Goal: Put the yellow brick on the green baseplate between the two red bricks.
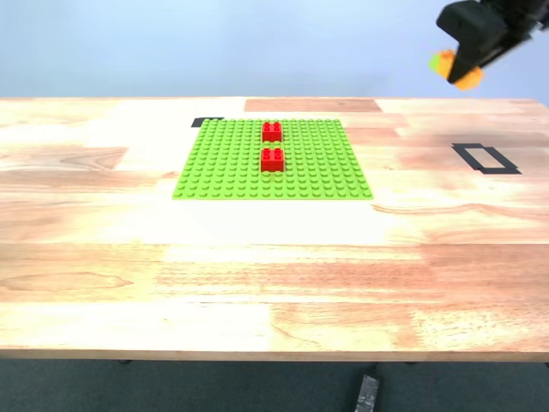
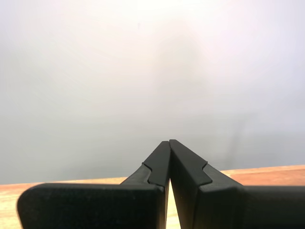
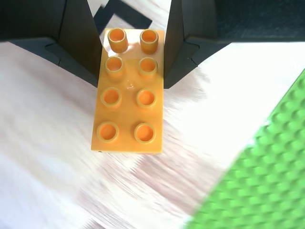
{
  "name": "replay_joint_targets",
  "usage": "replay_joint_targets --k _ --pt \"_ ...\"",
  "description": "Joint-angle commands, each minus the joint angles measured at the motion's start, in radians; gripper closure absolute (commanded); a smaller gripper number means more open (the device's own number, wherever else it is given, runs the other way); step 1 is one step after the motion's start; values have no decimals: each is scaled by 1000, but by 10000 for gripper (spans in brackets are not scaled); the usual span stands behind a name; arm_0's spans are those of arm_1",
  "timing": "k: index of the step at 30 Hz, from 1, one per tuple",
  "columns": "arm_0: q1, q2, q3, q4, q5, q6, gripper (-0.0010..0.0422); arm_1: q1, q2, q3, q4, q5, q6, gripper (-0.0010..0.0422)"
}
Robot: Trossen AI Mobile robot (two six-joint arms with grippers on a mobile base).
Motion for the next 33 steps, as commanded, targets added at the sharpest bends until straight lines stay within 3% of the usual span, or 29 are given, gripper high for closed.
replay_joint_targets --k 1,8,10,19,23,27,33 --pt "0 0 0 -18 0 -2 412 71 19 59 -37 17 -106 379" --pt "0 0 0 -26 1 -3 412 216 108 213 -60 18 -249 379" --pt "0 0 0 -35 35 -19 413 254 138 260 -79 18 -308 379" --pt "0 -4 0 -169 473 -85 412 350 314 474 -231 21 -402 379" --pt "0 -11 28 -284 606 -85 413 373 369 531 -257 16 -430 379" --pt "-4 -19 94 -490 652 40 413 406 401 544 -258 16 -516 379" --pt "-18 -23 212 -773 656 222 413 460 467 574 -265 15 -520 379"
